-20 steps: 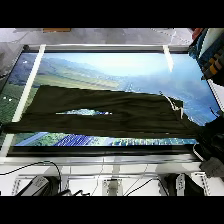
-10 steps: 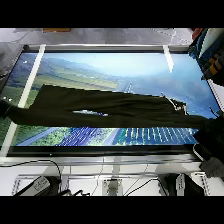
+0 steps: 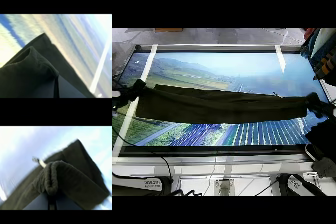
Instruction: Fold the clothes and pants, and hang the long-sleeved shirts on hangers.
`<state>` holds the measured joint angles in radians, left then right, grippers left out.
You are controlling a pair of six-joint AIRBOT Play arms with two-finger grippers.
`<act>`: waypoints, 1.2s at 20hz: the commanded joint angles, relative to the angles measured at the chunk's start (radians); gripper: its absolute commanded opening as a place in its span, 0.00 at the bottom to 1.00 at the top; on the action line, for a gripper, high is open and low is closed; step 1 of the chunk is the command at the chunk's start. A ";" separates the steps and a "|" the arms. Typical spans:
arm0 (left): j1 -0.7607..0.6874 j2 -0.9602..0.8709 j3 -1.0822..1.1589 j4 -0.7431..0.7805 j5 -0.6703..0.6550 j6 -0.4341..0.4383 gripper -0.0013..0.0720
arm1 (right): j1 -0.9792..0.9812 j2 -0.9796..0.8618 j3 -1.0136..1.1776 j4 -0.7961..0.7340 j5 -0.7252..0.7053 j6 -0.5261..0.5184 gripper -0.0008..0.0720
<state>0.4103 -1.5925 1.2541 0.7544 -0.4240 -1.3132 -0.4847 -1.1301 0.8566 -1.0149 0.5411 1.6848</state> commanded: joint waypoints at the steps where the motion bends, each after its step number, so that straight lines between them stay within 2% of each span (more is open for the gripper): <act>1: -0.048 -0.087 0.048 0.000 0.131 -0.124 0.04 | 0.085 -0.249 0.132 0.071 -0.189 0.130 0.05; 3: -0.048 -0.099 0.048 0.000 0.186 -0.196 0.04 | 0.093 -0.336 0.190 0.136 -0.236 0.166 0.06; 6: -0.058 -0.105 0.048 -0.001 0.259 -0.202 0.05 | 0.095 -0.405 0.236 0.192 -0.291 0.166 0.08; 7: -0.068 -0.109 0.048 0.000 0.281 -0.202 0.05 | 0.097 -0.414 0.238 0.192 -0.314 0.165 0.23; 8: -0.077 -0.113 0.048 0.000 0.298 -0.201 0.11 | 0.099 -0.415 0.238 0.190 -0.334 0.164 0.52; 9: -0.084 -0.116 0.048 0.000 0.305 -0.201 0.33 | 0.099 -0.415 0.238 0.189 -0.344 0.163 0.75; 10: -0.087 -0.116 0.048 0.001 0.301 -0.196 0.64 | 0.099 -0.415 0.238 0.185 -0.341 0.163 0.87; 11: -0.087 -0.116 0.048 0.001 0.288 -0.193 0.99 | 0.098 -0.414 0.238 0.172 -0.334 0.163 0.87; 14: -0.064 -0.096 0.048 0.044 0.150 -0.189 0.99 | 0.098 -0.403 0.238 0.150 -0.288 0.162 0.87; 17: 0.021 -0.044 0.048 0.225 -0.134 -0.192 0.95 | 0.098 -0.377 0.238 0.068 -0.230 0.161 0.87; 18: 0.065 -0.024 0.047 0.253 -0.242 -0.195 0.66 | 0.098 -0.367 0.238 0.039 -0.210 0.160 0.87; 19: 0.100 0.003 0.035 0.277 -0.292 -0.187 0.44 | 0.098 -0.359 0.239 0.016 -0.191 0.157 0.87; 24: 0.200 0.225 -0.236 0.313 -0.288 -0.192 0.44 | 0.098 -0.348 0.240 -0.040 -0.124 0.155 0.87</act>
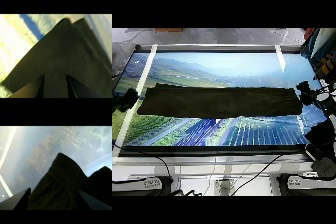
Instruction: Fold the clothes and pants, and hang the long-sleeved shirts on hangers.
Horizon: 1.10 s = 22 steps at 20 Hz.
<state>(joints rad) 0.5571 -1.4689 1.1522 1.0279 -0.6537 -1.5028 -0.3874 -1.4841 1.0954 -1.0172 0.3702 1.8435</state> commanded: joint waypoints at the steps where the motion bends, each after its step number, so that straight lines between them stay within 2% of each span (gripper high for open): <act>1: 0.057 0.116 -0.192 0.019 -0.058 -0.002 0.63 | 0.001 0.006 0.001 -0.038 0.057 -0.004 0.87; 2: 0.058 0.116 -0.235 -0.016 -0.058 -0.002 0.95 | 0.001 0.006 0.001 -0.039 0.062 -0.004 0.87; 3: 0.057 0.105 -0.266 -0.068 -0.057 -0.001 0.99 | 0.001 0.006 0.001 -0.039 0.062 -0.004 0.87; 7: 0.049 0.026 -0.281 -0.207 -0.024 -0.001 0.99 | 0.001 0.006 0.001 -0.039 0.060 -0.004 0.87; 10: 0.047 -0.016 -0.280 -0.278 0.103 0.010 0.97 | 0.001 0.006 0.001 -0.038 0.064 -0.004 0.87; 13: 0.001 -0.024 -0.276 -0.281 0.249 0.129 0.97 | 0.001 0.006 0.001 -0.038 0.064 -0.004 0.87; 16: -0.071 -0.062 -0.258 -0.282 0.370 0.135 0.97 | 0.001 0.006 0.001 -0.037 0.068 -0.004 0.87; 18: -0.123 -0.122 -0.198 -0.281 0.369 0.134 0.84 | 0.001 0.007 0.001 -0.037 0.076 -0.004 0.87; 21: -0.187 -0.214 -0.069 -0.281 0.372 0.134 0.82 | 0.001 0.007 0.001 -0.039 0.111 -0.006 0.87; 22: -0.198 -0.236 -0.031 -0.281 0.373 0.134 0.69 | 0.001 0.007 0.001 -0.038 0.118 -0.030 0.87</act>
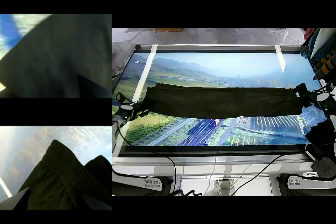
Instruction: Fold the clothes and pants, and hang the long-sleeved shirts on hangers.
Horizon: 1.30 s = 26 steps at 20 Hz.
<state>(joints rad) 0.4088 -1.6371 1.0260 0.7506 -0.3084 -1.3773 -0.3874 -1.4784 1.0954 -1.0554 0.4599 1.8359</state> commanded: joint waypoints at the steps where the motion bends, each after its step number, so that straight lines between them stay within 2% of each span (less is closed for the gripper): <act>1: -0.054 -0.084 0.129 -0.003 0.029 0.009 0.51 | 0.001 0.001 0.001 0.000 0.037 -0.059 0.86; 3: -0.053 -0.089 0.171 0.005 0.032 0.010 0.06 | 0.001 0.001 0.001 0.000 0.071 -0.147 0.84; 5: -0.048 -0.075 0.217 0.009 0.032 0.011 0.04 | 0.001 0.001 0.022 0.000 0.140 -0.253 0.59; 7: -0.050 -0.049 0.266 0.008 0.027 0.066 0.04 | 0.002 0.001 0.072 0.001 0.213 -0.312 0.46; 8: -0.055 -0.032 0.287 0.007 0.016 0.100 0.04 | 0.002 0.001 0.104 0.007 0.246 -0.312 0.31; 9: -0.063 -0.013 0.307 0.008 -0.001 0.143 0.04 | 0.002 0.001 0.140 0.017 0.277 -0.312 0.10; 10: -0.073 0.008 0.322 0.008 -0.018 0.189 0.04 | 0.009 0.001 0.172 0.032 0.293 -0.312 0.06; 13: -0.109 0.079 0.343 0.007 -0.051 0.279 0.04 | 0.085 0.001 0.257 0.093 0.286 -0.311 0.06; 16: -0.147 0.159 0.343 0.007 -0.076 0.286 0.04 | 0.248 -0.004 0.318 0.097 0.239 -0.311 0.06; 19: -0.171 0.241 0.343 0.008 -0.203 0.286 0.04 | 0.465 -0.046 0.375 0.071 0.162 -0.311 0.05; 22: -0.185 0.323 0.343 0.003 -0.336 0.285 0.04 | 0.665 -0.157 0.449 0.073 0.116 -0.298 0.05; 26: -0.208 0.426 0.343 -0.008 -0.394 0.285 0.04 | 0.893 -0.385 0.622 0.086 0.137 -0.224 0.05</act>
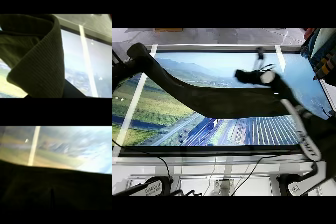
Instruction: Fold the clothes and pants, and hang the long-sleeved shirts on hangers.
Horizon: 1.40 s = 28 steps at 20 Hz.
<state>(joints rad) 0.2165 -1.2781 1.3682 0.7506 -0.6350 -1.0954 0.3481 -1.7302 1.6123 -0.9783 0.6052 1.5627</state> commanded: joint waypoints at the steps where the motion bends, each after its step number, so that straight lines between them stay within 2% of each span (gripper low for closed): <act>1: -0.022 0.084 0.000 -0.010 -0.068 0.003 0.04 | 0.204 -0.180 0.146 0.014 -0.006 0.060 0.05; 4: -0.050 0.088 0.000 -0.011 -0.067 0.003 0.05 | 0.327 -0.293 0.241 0.013 -0.002 0.103 0.05; 8: -0.107 0.071 0.000 -0.012 -0.065 0.003 0.05 | 0.438 -0.351 0.253 0.012 0.012 0.150 0.05; 11: -0.156 0.045 0.000 -0.011 -0.063 0.003 0.05 | 0.457 -0.350 0.253 -0.018 0.017 0.149 0.05; 13: -0.190 0.015 0.000 -0.012 -0.063 0.003 0.05 | 0.428 -0.336 0.254 -0.092 0.035 0.149 0.06; 17: -0.285 -0.076 0.000 -0.017 -0.045 0.003 0.05 | 0.254 -0.276 0.255 -0.206 0.190 0.149 0.06; 20: -0.389 -0.179 0.000 -0.115 -0.027 0.004 0.05 | 0.070 -0.208 0.255 -0.254 0.339 0.148 0.06; 25: -0.608 -0.351 0.000 -0.285 0.010 0.004 0.05 | -0.240 -0.095 0.254 -0.263 0.531 0.145 0.06; 28: -0.731 -0.409 0.000 -0.294 0.010 0.004 0.06 | -0.375 -0.052 0.254 -0.264 0.584 0.146 0.06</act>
<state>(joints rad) -0.4053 -1.6234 1.3682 0.5014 -0.6323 -1.0920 0.1097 -1.8275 1.8668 -1.2331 1.0954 1.7100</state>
